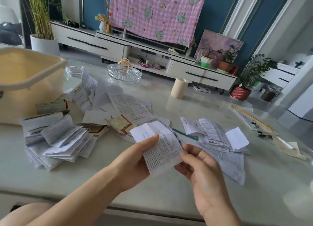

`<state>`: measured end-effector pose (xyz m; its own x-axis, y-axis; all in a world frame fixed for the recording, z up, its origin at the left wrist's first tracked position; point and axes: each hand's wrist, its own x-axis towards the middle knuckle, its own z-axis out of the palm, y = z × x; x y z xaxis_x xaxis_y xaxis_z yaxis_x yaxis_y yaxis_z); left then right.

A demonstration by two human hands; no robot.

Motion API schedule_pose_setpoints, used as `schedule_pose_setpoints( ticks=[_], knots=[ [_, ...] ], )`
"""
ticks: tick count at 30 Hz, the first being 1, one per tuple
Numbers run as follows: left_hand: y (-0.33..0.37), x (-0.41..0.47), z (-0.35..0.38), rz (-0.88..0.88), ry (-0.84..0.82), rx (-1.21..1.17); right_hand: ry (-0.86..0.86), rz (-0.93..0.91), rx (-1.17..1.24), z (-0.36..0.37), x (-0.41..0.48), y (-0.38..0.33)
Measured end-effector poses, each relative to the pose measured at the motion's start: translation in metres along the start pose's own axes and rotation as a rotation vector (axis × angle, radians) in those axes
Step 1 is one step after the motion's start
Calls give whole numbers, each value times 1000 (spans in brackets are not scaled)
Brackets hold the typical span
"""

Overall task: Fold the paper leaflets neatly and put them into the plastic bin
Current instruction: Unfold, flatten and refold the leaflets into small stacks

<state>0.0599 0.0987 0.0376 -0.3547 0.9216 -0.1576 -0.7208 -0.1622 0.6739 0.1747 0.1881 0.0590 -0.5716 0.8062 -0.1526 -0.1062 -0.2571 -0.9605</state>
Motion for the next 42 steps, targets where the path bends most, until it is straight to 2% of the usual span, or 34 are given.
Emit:
schedule_pose_setpoints(
  ticks=[2,4,8,10,14,18,19,21,24,27,30,33,37,39,42],
  knots=[
    [1,3,-1,60,93,125,48,-79,-181,-6,5,4],
    [1,2,0,82,120,301,0,-100,-307,-12,9,3],
    [0,-5,7,121,89,627,-233,-62,-370,-18,10,-6],
    [-3,-5,7,135,98,696,-208,-138,-414,-22,12,-5],
    [-6,1,7,120,171,651,-140,-201,-419,-33,20,1],
    [-5,6,9,4,150,431,-65,-209,-370,-44,22,6],
    [-6,7,9,-31,131,422,-49,-228,-371,-46,22,8],
    [-15,9,11,-71,97,546,-60,-266,-416,-48,22,12],
    [-26,10,15,-7,168,716,-107,-231,-452,-50,24,11],
    [-32,10,13,84,276,741,-83,-155,-345,-58,21,2],
    [-37,7,17,151,281,762,-192,-215,-402,-59,7,2],
    [-46,6,21,129,279,703,-333,-331,-561,-57,-9,21],
    [-54,6,26,-1,254,407,-321,-506,-829,-67,-11,43],
    [-59,6,26,0,220,416,-314,-528,-826,-73,-12,47],
    [-71,6,26,95,265,503,-262,-477,-672,-80,-18,51]
  ],
)
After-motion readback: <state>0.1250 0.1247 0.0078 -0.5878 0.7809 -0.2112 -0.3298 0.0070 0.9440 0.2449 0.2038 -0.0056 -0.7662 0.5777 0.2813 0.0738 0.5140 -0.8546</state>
